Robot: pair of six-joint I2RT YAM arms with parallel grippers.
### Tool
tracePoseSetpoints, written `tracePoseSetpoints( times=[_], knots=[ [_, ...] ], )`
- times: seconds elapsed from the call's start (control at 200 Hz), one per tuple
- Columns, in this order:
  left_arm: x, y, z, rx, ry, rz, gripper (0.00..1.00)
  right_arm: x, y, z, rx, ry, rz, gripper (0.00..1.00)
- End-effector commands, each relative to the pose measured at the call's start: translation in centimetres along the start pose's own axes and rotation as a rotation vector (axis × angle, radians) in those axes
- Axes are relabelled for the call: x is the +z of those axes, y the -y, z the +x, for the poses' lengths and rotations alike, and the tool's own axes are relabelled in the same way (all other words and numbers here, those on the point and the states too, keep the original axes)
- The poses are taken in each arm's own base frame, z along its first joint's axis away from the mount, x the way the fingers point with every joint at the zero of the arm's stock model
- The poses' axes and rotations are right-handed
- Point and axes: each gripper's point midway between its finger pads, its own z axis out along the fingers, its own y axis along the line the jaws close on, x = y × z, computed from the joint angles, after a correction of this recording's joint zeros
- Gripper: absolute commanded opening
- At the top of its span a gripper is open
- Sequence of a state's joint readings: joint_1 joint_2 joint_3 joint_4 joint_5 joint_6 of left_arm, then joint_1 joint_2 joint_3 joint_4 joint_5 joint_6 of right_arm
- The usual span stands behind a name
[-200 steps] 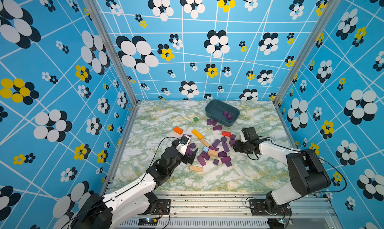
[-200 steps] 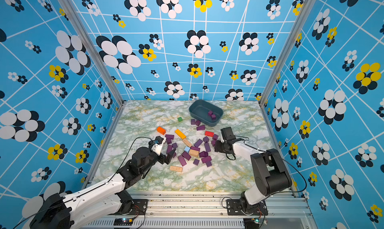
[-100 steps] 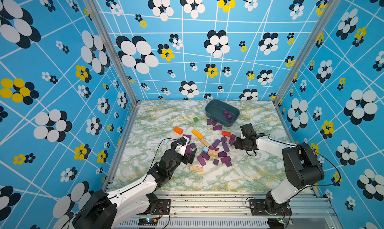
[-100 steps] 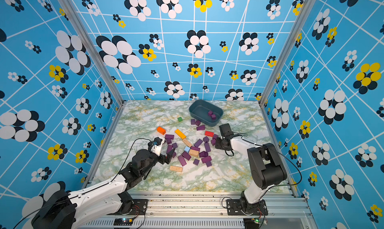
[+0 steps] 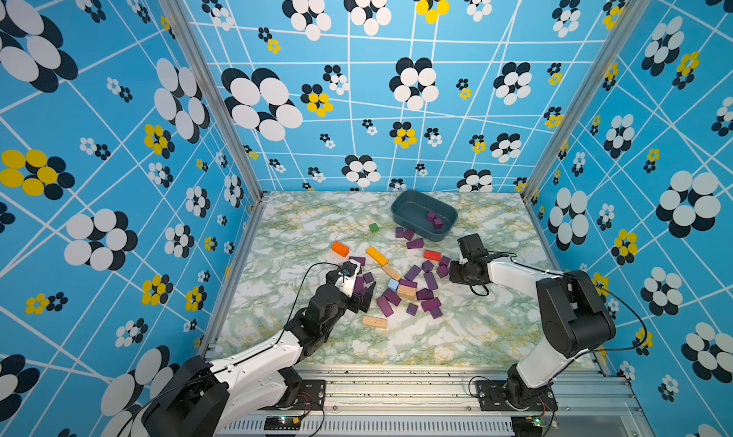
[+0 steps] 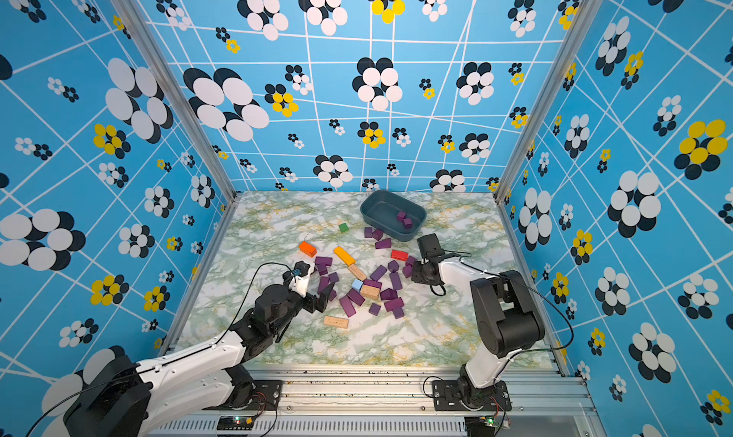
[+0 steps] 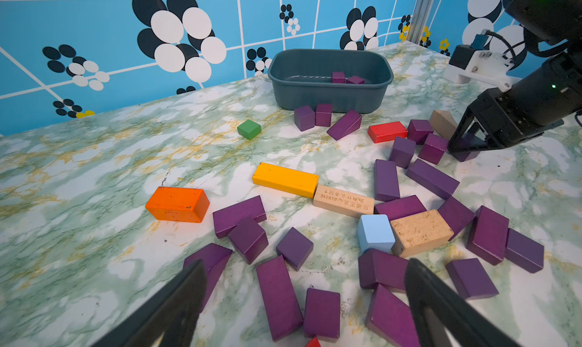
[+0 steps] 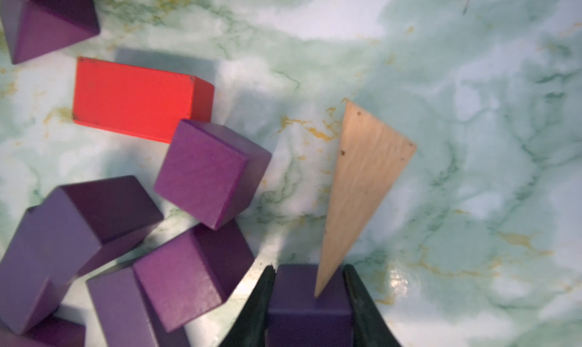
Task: Pick purple bricks into the storage bin
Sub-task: Pick up the building block from the center of the board, then place the building block in the storage box.
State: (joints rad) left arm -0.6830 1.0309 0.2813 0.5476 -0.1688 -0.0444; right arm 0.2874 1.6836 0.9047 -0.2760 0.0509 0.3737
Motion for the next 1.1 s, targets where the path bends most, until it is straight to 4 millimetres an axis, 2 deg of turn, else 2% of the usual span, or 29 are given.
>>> tracePoseSetpoints(
  times=[0.0,0.185,0.39,0.495,0.75,0.879,0.949,0.969,1.094],
  knots=[
    [0.1,-0.3,-0.3,-0.014,0.004,-0.027,0.99,0.0,0.0,1.4,-0.014,-0.079,0.005,0.21],
    [0.0,-0.7,-0.2,-0.016,0.004,-0.050,1.00,-2.9,-2.1,-0.1,0.020,-0.025,-0.104,0.18],
    [0.0,-2.6,0.5,-0.047,-0.041,-0.152,0.99,-7.3,-3.9,-5.1,0.069,0.122,-0.178,0.17],
    [-0.2,-3.1,0.6,-0.063,-0.037,-0.171,0.99,-8.3,-4.6,-7.9,0.057,0.166,-0.173,0.16],
    [-0.7,-3.7,0.9,-0.094,-0.050,-0.186,0.99,-7.6,-7.1,-14.4,0.048,0.218,-0.189,0.13],
    [-0.5,-3.9,1.1,-0.115,-0.105,-0.189,0.99,-5.8,-7.8,-17.0,0.063,0.241,-0.170,0.14],
    [-0.5,-3.9,0.8,-0.120,-0.078,-0.187,0.99,-4.4,-7.9,-17.8,0.075,0.234,-0.162,0.14],
    [-0.6,-3.9,0.8,-0.121,-0.069,-0.184,0.99,-4.9,-8.3,-18.9,0.078,0.256,-0.171,0.14],
    [-1.0,-3.9,0.6,-0.125,-0.014,-0.178,1.00,-3.1,-8.6,-20.5,0.086,0.269,-0.162,0.15]
  ],
)
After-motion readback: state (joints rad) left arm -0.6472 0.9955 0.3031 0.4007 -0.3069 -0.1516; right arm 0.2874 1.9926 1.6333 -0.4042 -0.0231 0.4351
